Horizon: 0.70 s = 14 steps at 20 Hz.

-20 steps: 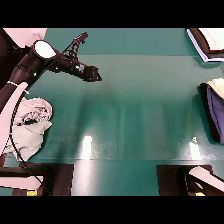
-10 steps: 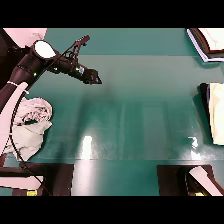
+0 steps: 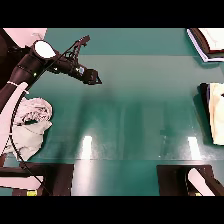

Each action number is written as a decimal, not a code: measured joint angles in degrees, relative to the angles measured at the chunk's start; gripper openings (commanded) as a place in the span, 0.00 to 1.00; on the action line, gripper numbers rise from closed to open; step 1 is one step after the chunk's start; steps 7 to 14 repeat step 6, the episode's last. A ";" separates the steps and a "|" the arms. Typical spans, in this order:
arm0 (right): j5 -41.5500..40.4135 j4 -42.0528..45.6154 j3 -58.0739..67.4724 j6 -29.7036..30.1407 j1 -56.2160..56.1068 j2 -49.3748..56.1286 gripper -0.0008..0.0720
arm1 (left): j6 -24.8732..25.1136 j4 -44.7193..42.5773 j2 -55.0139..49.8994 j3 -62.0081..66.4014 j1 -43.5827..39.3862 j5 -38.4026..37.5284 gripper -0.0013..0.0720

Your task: Fold the shirts.

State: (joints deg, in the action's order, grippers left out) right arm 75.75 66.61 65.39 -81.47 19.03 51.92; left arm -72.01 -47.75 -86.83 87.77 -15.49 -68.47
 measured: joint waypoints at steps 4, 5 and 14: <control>-2.99 -0.28 0.00 0.04 -7.78 -0.11 0.03 | 0.02 0.02 0.00 0.00 0.00 0.39 0.05; -3.28 -0.37 0.00 0.07 -8.68 -0.13 0.03 | 0.02 0.02 0.00 0.00 0.00 0.50 0.05; -3.48 -0.35 0.00 0.09 -9.44 -0.13 0.03 | 0.02 0.02 0.00 0.00 0.00 0.52 0.05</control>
